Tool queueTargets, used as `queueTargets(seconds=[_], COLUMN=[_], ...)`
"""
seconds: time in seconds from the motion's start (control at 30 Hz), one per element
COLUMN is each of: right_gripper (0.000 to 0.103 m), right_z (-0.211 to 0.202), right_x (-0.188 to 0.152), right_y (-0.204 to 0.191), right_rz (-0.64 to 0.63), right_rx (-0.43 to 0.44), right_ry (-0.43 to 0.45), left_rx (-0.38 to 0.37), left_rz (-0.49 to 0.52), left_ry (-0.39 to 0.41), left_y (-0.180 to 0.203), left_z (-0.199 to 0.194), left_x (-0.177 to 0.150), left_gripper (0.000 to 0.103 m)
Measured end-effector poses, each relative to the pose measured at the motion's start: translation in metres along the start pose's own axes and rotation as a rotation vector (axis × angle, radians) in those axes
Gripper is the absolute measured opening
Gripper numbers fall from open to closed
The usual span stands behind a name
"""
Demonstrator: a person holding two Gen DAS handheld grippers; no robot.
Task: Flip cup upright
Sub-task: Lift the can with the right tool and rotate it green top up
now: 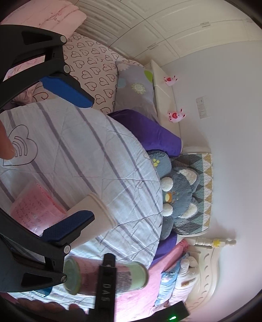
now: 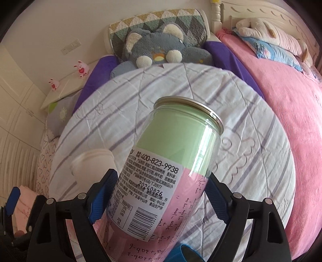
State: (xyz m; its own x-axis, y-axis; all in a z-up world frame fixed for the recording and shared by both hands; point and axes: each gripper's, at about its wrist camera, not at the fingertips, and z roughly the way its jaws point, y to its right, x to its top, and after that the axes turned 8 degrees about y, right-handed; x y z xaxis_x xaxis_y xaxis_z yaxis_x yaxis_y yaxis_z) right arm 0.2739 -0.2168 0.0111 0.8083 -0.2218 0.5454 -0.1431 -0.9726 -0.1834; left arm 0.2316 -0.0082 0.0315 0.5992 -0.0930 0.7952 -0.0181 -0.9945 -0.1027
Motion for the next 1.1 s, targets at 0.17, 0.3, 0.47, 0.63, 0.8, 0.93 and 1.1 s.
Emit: queueTargets(seconds=[0.17, 0.3, 0.47, 0.63, 0.8, 0.93, 1.1], right_gripper=[0.085, 0.085, 0.085, 0.085, 0.085, 0.085, 0.085], right_z=[0.014, 0.036, 0.067, 0.09, 0.116, 0.134, 0.145], right_x=[0.036, 0.067, 0.093, 0.108, 0.12, 0.124, 0.119], right_y=[-0.017, -0.035, -0.054, -0.064, -0.065, -0.064, -0.062], right_rz=[-0.055, -0.112, -0.147, -0.173, -0.184, -0.193, -0.205], right_rx=[0.002, -0.019, -0.005, -0.004, -0.011, -0.012, -0.02], right_ry=[0.017, 0.027, 0.014, 0.007, -0.009, -0.029, -0.046], left_rx=[0.015, 0.033, 0.054, 0.054, 0.049, 0.049, 0.038], left_rz=[-0.009, -0.019, -0.035, -0.058, -0.067, -0.066, -0.077], left_ry=[0.021, 0.026, 0.015, -0.007, -0.03, -0.04, -0.059], left_y=[-0.005, -0.009, -0.013, -0.016, -0.014, -0.013, -0.013], left_z=[0.003, 0.014, 0.039, 0.077, 0.106, 0.125, 0.15], left_x=[0.014, 0.023, 0.036, 0.056, 0.069, 0.077, 0.085], left_gripper=[0.103, 0.103, 0.103, 0.103, 0.103, 0.103, 0.103])
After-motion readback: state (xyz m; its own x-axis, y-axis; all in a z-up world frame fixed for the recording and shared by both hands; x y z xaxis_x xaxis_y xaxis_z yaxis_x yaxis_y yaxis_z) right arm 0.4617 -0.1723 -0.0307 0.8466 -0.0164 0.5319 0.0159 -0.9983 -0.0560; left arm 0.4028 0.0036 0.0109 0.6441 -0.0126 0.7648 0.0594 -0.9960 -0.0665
